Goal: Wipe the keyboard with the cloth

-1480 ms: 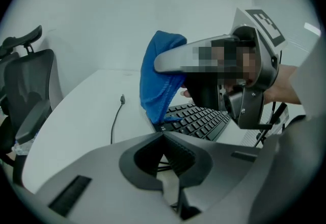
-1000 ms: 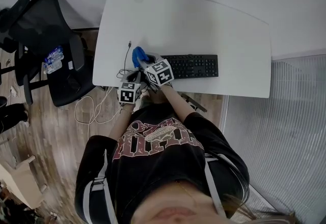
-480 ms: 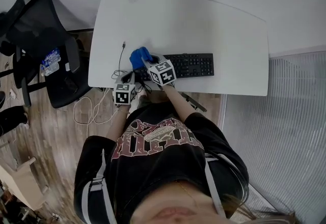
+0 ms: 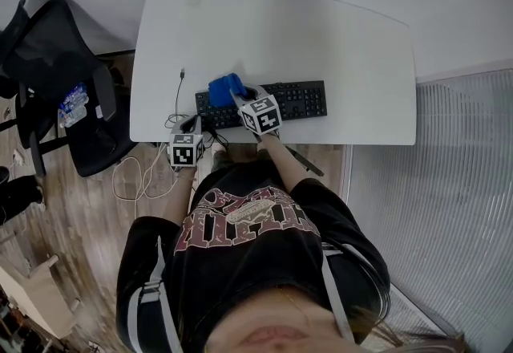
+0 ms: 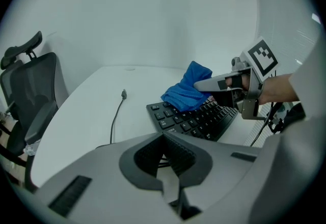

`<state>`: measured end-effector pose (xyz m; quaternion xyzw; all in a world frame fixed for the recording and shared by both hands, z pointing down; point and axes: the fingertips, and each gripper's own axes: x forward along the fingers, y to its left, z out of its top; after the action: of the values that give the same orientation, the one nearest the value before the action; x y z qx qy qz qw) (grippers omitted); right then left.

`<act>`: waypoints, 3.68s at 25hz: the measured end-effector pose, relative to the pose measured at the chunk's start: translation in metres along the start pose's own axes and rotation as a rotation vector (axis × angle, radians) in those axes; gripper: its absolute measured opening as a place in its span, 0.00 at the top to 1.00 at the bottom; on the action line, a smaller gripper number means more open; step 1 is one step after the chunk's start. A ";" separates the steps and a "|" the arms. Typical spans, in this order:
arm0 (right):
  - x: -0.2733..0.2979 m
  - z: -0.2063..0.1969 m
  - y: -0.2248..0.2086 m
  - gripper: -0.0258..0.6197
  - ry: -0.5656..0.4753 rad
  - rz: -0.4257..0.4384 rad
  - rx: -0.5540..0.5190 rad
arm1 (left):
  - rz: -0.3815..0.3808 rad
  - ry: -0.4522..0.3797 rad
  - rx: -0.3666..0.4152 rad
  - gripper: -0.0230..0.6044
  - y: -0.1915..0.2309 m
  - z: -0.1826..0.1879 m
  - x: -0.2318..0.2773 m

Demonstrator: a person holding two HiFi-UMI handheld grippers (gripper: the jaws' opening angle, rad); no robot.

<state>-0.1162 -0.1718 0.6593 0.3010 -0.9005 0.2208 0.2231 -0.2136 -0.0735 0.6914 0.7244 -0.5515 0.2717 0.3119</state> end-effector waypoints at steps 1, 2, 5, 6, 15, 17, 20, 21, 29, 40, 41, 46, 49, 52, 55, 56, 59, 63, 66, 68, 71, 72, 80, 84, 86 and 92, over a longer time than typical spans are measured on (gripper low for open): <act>-0.003 -0.002 -0.004 0.87 0.001 -0.007 -0.003 | 0.003 0.000 -0.001 0.91 0.000 0.000 0.000; -0.006 -0.003 -0.007 0.87 0.002 -0.014 -0.005 | 0.006 0.000 -0.003 0.91 0.000 -0.001 0.001; -0.013 -0.006 -0.017 0.87 0.006 -0.031 -0.002 | 0.014 0.004 -0.004 0.91 -0.001 -0.001 0.001; -0.015 -0.007 -0.020 0.87 0.008 -0.036 -0.003 | 0.015 0.004 0.001 0.91 -0.001 0.000 0.001; -0.039 -0.019 -0.048 0.87 0.031 -0.085 -0.025 | 0.032 0.019 0.045 0.91 -0.002 -0.002 0.001; -0.045 -0.020 -0.056 0.87 0.032 -0.101 -0.020 | 0.036 0.019 0.044 0.91 -0.002 -0.002 0.001; -0.052 -0.023 -0.067 0.87 0.034 -0.127 -0.004 | 0.041 0.021 0.047 0.91 -0.002 -0.001 0.002; -0.055 -0.024 -0.071 0.87 0.036 -0.136 0.000 | 0.043 0.023 0.048 0.91 -0.002 -0.001 0.002; -0.078 -0.033 -0.100 0.87 0.109 -0.186 -0.042 | 0.058 0.026 0.044 0.91 -0.003 -0.002 0.003; -0.112 -0.046 -0.149 0.87 0.154 -0.250 -0.066 | 0.081 0.026 0.036 0.91 -0.004 -0.002 0.005; -0.114 -0.047 -0.153 0.87 0.156 -0.258 -0.066 | 0.083 0.026 0.036 0.91 -0.003 -0.002 0.005; -0.131 -0.053 -0.172 0.87 0.162 -0.297 -0.053 | 0.090 0.025 0.030 0.91 -0.003 -0.001 0.004; -0.139 -0.057 -0.181 0.87 0.162 -0.318 -0.050 | 0.093 0.025 0.028 0.91 -0.003 -0.003 0.005; -0.145 -0.059 -0.190 0.87 0.163 -0.334 -0.047 | 0.098 0.030 0.029 0.91 -0.002 -0.003 0.005; -0.152 -0.061 -0.199 0.87 0.164 -0.350 -0.045 | 0.100 0.031 0.028 0.91 -0.003 -0.003 0.005; -0.155 -0.062 -0.202 0.87 0.164 -0.357 -0.042 | 0.100 0.032 0.028 0.91 -0.004 -0.003 0.005; -0.162 -0.066 -0.210 0.87 0.164 -0.377 -0.033 | 0.101 0.031 0.025 0.91 -0.003 -0.003 0.006; -0.174 -0.069 -0.223 0.87 0.167 -0.406 -0.021 | 0.101 0.031 0.027 0.91 -0.005 -0.002 0.005; -0.185 -0.074 -0.234 0.87 0.172 -0.433 -0.012 | 0.102 0.032 0.028 0.91 -0.006 -0.002 0.004; -0.192 -0.076 -0.240 0.87 0.173 -0.454 -0.006 | 0.101 0.033 0.028 0.91 -0.006 -0.002 0.003; -0.202 -0.078 -0.249 0.87 0.171 -0.484 0.008 | 0.100 0.030 0.025 0.91 -0.006 -0.002 0.003; -0.204 -0.078 -0.252 0.87 0.168 -0.493 0.017 | 0.099 0.029 0.024 0.91 -0.006 -0.001 0.003; -0.221 -0.088 -0.265 0.87 0.158 -0.556 0.057 | 0.099 0.021 0.017 0.91 -0.006 -0.003 0.003; -0.227 -0.077 -0.257 0.87 0.116 -0.556 0.069 | 0.095 0.018 0.014 0.91 -0.005 -0.002 0.002; -0.233 -0.064 -0.249 0.87 0.060 -0.546 0.090 | 0.095 0.021 0.022 0.91 -0.006 -0.002 0.002; -0.254 -0.025 -0.219 0.87 -0.078 -0.506 0.107 | 0.094 0.014 0.020 0.91 -0.005 -0.001 0.002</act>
<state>0.2134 -0.2038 0.6016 0.5364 -0.7914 0.1935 0.2203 -0.2086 -0.0730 0.6927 0.6989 -0.5799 0.2965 0.2955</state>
